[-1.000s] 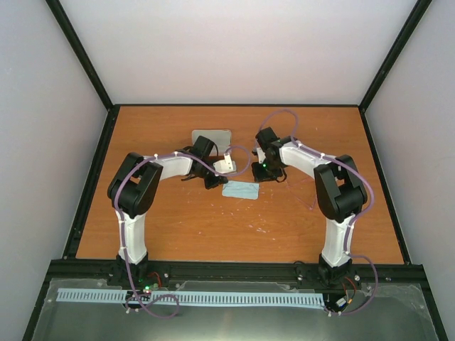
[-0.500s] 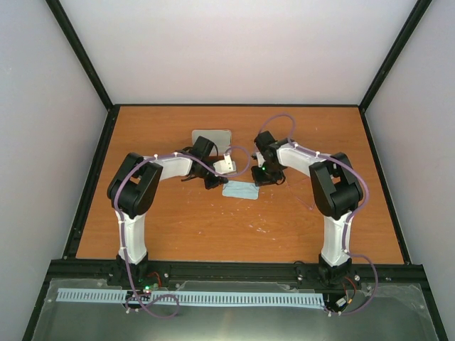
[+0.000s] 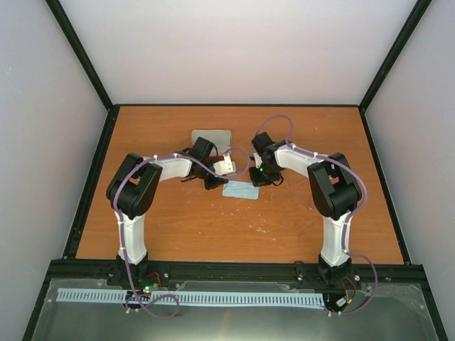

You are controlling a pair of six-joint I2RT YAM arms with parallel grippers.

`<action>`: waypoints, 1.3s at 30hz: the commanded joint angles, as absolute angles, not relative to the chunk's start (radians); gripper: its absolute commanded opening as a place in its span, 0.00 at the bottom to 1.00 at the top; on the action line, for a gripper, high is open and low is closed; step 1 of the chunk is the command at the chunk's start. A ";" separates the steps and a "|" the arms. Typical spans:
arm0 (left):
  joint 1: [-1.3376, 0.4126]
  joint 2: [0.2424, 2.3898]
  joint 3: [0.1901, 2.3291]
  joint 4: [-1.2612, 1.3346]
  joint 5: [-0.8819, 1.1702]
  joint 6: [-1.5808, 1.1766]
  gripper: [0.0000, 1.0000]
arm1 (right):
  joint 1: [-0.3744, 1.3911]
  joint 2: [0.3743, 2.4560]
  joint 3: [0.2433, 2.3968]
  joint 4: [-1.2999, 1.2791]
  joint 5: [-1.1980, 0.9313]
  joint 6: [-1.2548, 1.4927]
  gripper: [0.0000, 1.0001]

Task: Organize the sunglasses
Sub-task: Pick up the glasses cleaning cloth from the center of the board.

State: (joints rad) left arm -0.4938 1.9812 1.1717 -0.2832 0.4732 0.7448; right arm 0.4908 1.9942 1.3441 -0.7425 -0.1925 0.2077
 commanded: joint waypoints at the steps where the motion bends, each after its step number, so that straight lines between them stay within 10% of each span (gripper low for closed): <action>1: -0.504 1.958 1.152 -0.289 0.451 0.728 0.00 | 0.502 2.024 1.302 -0.734 -0.181 0.215 0.03; 39: -0.504 1.770 1.060 -0.112 0.400 0.623 0.00 | 0.501 1.734 1.114 -0.390 -0.181 0.222 0.03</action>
State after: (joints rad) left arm -0.4969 1.8076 1.0573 -0.1532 0.4076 0.6411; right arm 0.4946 1.7512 1.1339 -0.4210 -0.2047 0.2092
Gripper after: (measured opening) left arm 0.023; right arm 0.028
